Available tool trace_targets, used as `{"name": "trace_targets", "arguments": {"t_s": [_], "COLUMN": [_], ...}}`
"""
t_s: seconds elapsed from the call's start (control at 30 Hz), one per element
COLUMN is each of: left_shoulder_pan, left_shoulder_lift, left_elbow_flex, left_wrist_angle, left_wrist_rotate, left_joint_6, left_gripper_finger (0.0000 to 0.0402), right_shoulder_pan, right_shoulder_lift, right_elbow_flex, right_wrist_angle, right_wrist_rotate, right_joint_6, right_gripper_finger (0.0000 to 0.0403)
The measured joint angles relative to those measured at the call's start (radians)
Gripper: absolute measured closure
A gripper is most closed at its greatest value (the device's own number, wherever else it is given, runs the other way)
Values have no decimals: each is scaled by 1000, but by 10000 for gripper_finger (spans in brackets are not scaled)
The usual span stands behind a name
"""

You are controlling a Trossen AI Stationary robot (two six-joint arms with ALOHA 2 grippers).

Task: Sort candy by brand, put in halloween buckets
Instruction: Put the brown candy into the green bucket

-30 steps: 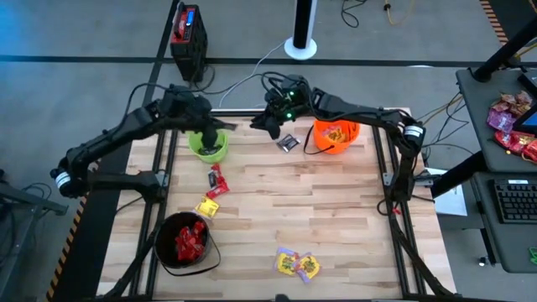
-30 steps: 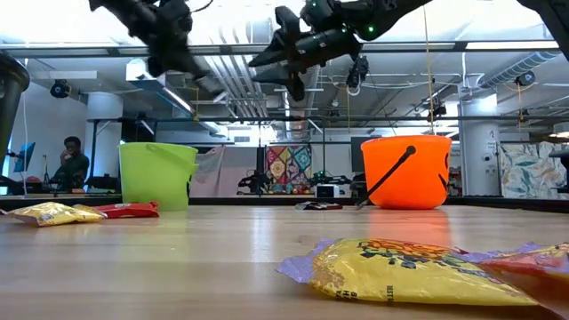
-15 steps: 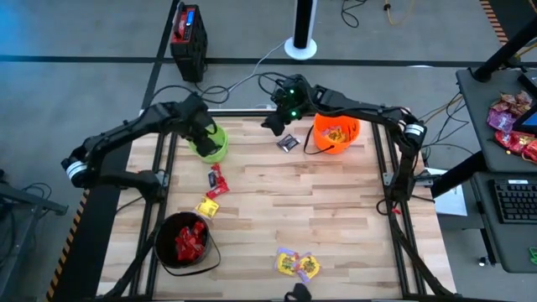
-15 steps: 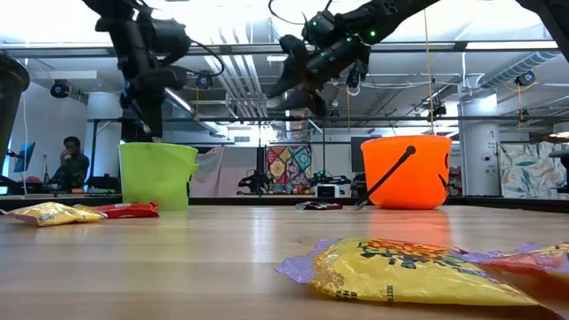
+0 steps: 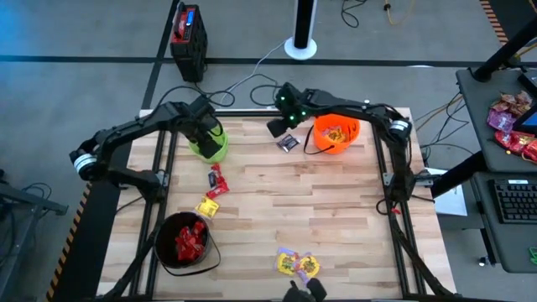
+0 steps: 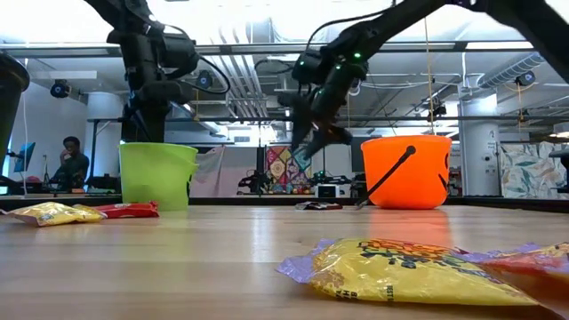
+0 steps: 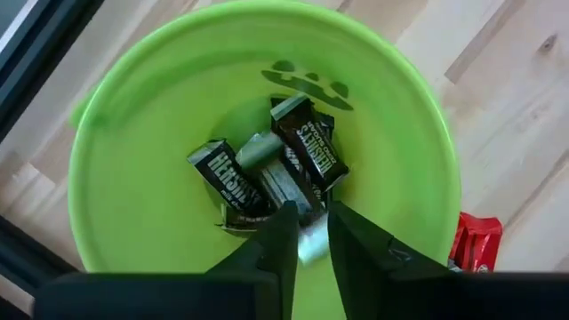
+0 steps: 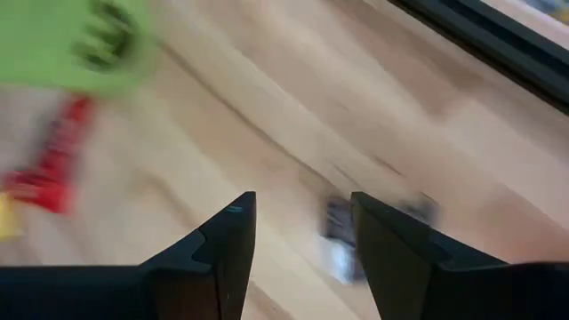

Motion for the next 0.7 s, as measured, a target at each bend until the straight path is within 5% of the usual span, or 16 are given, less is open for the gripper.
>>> {"name": "trace_targets", "arguments": {"t_s": [0.17,0.43,0.7], "left_shoulder_pan": [0,0,0], "left_shoulder_lift": [-10,-74,-156], "left_elbow_flex": [0,26,172], "left_wrist_angle": [1,-1,5], "left_wrist_rotate": [-6,-9,-124], "left_joint_6": [0,-25,-26], "left_gripper_finger": [324,312,321], "right_shoulder_pan": [0,-1,23], "right_shoulder_lift": [134,402,506], "right_elbow_flex": [211,511,605], "right_wrist_angle": [-309,-618,-698], "right_wrist_rotate": [130,125,124], "right_joint_6": [-81,-134,-177], "right_gripper_finger": [227,227,236]}}
